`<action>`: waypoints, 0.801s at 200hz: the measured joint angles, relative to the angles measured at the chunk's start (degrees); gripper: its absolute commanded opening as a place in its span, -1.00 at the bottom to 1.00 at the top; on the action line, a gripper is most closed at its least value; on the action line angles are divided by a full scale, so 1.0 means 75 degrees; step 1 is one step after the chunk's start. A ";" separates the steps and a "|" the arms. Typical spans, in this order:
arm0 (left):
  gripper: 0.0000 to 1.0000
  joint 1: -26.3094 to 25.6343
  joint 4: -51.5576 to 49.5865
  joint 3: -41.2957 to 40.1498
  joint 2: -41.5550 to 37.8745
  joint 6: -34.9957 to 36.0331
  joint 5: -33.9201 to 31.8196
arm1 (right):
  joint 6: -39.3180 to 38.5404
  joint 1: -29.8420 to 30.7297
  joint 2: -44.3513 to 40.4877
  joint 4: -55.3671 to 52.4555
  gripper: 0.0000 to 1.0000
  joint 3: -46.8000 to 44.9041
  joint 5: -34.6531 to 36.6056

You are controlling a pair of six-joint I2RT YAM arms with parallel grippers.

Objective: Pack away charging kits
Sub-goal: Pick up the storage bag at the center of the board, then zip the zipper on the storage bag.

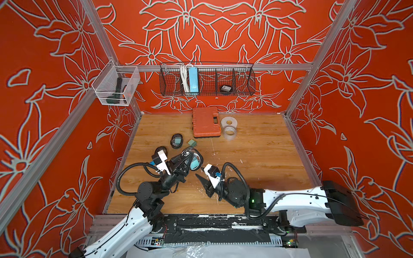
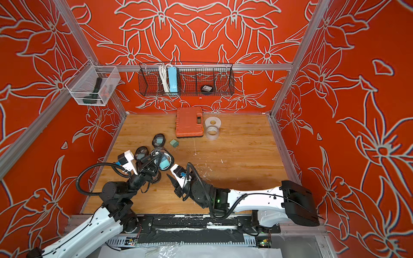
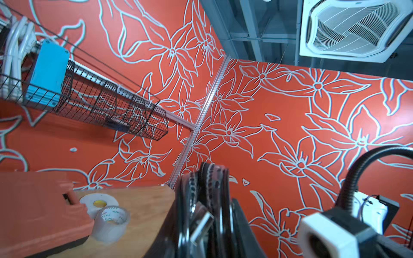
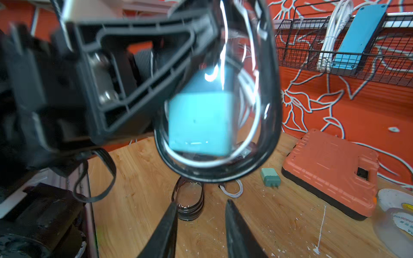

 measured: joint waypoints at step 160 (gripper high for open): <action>-1.00 -0.0198 0.0775 -0.0484 -0.0571 0.0169 -0.0358 | -0.0023 0.0169 0.0842 0.0388 -0.55 0.0982 0.0067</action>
